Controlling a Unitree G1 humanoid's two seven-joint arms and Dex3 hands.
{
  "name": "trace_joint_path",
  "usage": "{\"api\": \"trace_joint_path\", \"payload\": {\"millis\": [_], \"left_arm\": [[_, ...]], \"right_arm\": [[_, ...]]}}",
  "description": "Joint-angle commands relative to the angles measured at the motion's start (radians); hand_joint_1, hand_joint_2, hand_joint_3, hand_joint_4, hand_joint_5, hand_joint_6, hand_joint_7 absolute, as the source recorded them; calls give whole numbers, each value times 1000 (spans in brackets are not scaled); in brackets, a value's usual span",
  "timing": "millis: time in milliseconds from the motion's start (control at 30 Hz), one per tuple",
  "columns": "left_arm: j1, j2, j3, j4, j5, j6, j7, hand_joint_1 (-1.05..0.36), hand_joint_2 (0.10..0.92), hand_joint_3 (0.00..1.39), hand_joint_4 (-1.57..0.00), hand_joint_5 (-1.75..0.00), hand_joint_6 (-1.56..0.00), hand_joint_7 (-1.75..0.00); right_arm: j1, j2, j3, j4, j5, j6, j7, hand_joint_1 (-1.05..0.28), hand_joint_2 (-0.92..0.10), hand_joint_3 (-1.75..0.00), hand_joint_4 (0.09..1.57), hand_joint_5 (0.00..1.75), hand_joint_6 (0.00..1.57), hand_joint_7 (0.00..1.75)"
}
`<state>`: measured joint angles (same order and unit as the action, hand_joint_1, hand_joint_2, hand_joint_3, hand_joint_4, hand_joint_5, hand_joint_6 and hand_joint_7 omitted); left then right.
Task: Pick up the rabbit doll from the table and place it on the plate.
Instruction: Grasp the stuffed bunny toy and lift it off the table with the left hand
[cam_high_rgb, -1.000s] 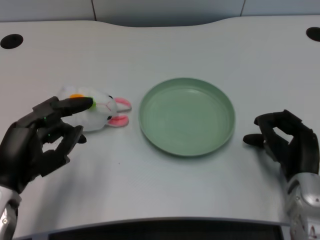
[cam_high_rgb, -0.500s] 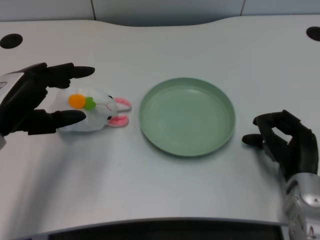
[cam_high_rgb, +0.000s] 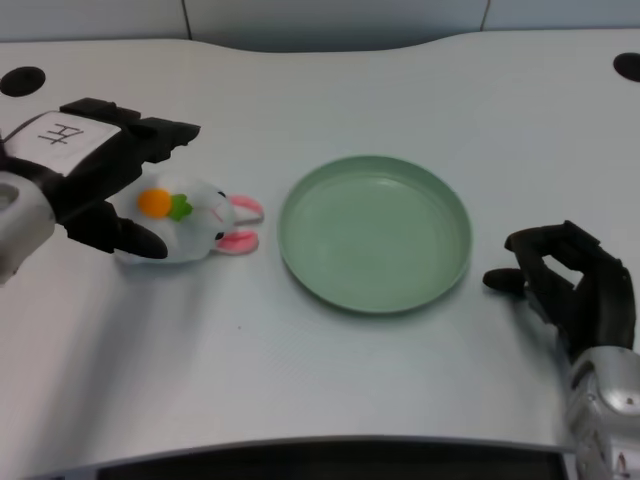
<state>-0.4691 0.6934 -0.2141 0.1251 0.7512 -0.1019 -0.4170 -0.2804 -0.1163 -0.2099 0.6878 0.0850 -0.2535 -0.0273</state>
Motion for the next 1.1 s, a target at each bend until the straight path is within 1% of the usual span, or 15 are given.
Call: {"api": "trace_joint_path", "payload": {"millis": [33,133,233,300,367,433,500,567,633,767,900,1000,1033,1067,1100], "left_arm": [[-72,-15,-71,96,50,11,-19,-938,921,36,1,-9,-51,-8],[-102,-26,-97,146,56,10,-14,-968,920,29,1,0,-55,-13],[-118,-27,-113,170,54,7,-14,-971,921,27,1,1,-54,-12],[-177,-75,-164,304,86,10,20,-990,915,22,1,1,-46,-8],[-219,-105,-196,400,103,7,51,-1001,913,17,1,1,-40,-4],[-241,-118,-211,454,106,1,74,-1002,910,14,1,1,-31,-1],[-279,-142,-255,564,141,-24,146,-1004,910,12,1,1,-33,-3],[-309,-159,-289,648,164,-42,205,-1005,909,10,1,1,-38,-5],[-330,-171,-313,705,174,-55,246,-1003,904,6,1,1,-46,-9],[-378,-193,-414,835,264,-59,368,-1005,891,1,-21,-11,-70,-19],[-402,-207,-458,903,287,-62,426,-969,861,0,-36,-21,-95,-24],[-423,-222,-515,957,338,-39,500,-956,861,1,-41,-26,-96,-20],[-431,-226,-533,974,353,-35,522,-955,862,2,-42,-27,-97,-20],[-438,-231,-549,989,365,-33,545,-947,861,1,-35,-24,-95,-17],[-444,-235,-561,1003,372,-33,566,-939,853,0,-46,-31,-104,-21]], "right_arm": [[11,9,0,-13,9,8,2,-752,-921,-150,846,892,796,1231],[14,9,0,-16,9,6,2,-750,-921,-151,848,894,792,1228],[14,9,1,-20,8,15,-1,-751,-921,-152,848,894,793,1228],[19,10,0,-32,10,28,-3,-755,-921,-150,850,894,796,1230],[22,11,-1,-40,12,34,-2,-756,-921,-148,852,894,798,1230],[24,12,-2,-45,13,35,1,-754,-921,-147,853,894,801,1230],[25,11,-2,-38,11,25,4,-756,-921,-150,857,896,800,1226],[25,10,-2,-36,8,21,4,-756,-921,-154,857,897,800,1223],[26,10,-1,-36,7,21,4,-754,-921,-159,853,894,798,1223],[26,7,-2,-34,6,16,8,-759,-921,-166,852,894,799,1224],[28,9,-3,-39,6,21,4,-763,-921,-161,854,894,803,1224],[29,9,-4,-41,9,20,8,-758,-921,-158,854,892,801,1225],[29,9,-3,-39,8,18,7,-757,-921,-158,855,892,801,1225],[29,10,-4,-41,8,21,5,-755,-921,-161,853,891,800,1225],[30,10,-2,-44,5,24,0,-751,-921,-162,856,891,803,1225]]}}
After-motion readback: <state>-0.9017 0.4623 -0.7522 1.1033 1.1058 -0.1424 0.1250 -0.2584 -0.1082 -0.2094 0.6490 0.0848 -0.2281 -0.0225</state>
